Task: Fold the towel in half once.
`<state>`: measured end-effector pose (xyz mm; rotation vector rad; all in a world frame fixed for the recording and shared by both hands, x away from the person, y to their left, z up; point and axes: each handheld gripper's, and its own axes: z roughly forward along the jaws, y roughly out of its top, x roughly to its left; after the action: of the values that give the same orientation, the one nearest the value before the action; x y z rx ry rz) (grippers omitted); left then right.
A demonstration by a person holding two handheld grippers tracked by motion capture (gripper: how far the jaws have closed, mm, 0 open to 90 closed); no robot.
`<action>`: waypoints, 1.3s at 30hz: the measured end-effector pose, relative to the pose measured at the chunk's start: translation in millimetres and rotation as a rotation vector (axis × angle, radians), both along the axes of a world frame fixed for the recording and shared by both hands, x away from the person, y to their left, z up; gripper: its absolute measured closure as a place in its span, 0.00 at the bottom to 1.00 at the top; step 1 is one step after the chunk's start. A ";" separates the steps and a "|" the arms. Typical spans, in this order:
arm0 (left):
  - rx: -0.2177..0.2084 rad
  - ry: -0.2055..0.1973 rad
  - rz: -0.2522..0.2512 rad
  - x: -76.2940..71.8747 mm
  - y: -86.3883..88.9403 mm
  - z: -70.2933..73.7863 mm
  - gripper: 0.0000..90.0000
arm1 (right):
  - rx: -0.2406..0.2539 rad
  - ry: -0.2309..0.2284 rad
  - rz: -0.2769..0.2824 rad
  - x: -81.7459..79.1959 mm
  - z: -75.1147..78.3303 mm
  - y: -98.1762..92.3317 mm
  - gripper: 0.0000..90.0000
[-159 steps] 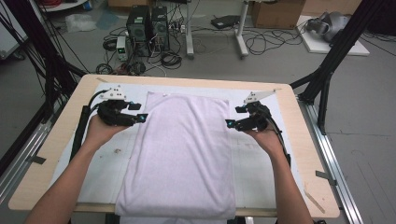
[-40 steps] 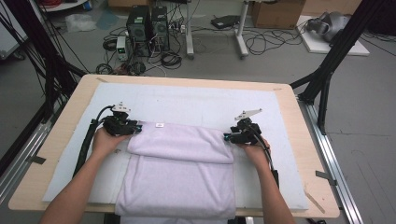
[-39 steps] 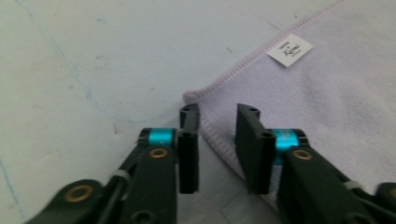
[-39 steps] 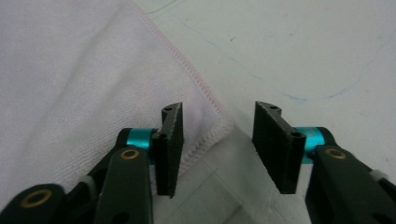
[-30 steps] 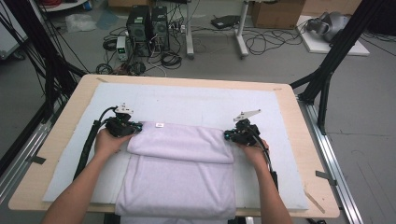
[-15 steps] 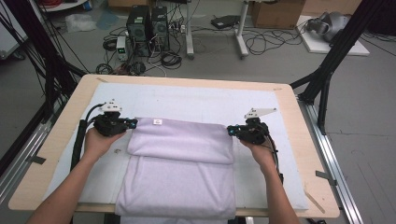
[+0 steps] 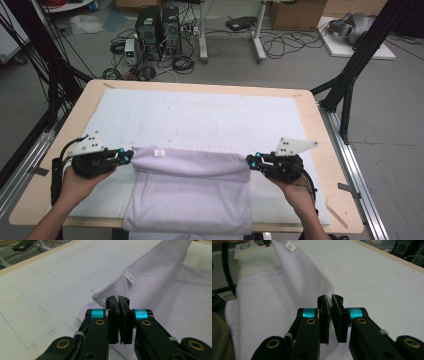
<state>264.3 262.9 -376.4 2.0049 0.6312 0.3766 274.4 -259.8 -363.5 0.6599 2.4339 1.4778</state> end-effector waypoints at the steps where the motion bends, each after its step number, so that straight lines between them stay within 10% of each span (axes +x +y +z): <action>1: 0.011 0.003 -0.017 -9.2 1.4 -2.7 0.96 | -0.006 0.002 0.009 -8.5 -0.9 -1.6 0.94; 7: 0.035 0.061 -0.057 -39.0 10.2 -20.2 0.86 | 0.019 0.042 0.071 -46.0 -11.7 -9.3 0.85; 12: 0.031 0.070 -0.073 -34.7 3.8 -17.5 0.72 | -0.005 0.046 0.048 -40.7 -14.6 -10.6 0.79; 31: 0.053 0.081 0.041 68.8 -24.8 -30.4 0.72 | -0.078 0.084 -0.080 47.2 -43.3 3.2 0.63; 39: 0.065 0.092 0.064 82.1 -28.1 -42.5 0.64 | -0.111 0.090 -0.113 58.9 -53.7 3.6 0.57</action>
<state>346.4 234.9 -418.9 2.0771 0.7500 0.3489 333.4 -256.1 -417.2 0.8418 2.4783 1.2863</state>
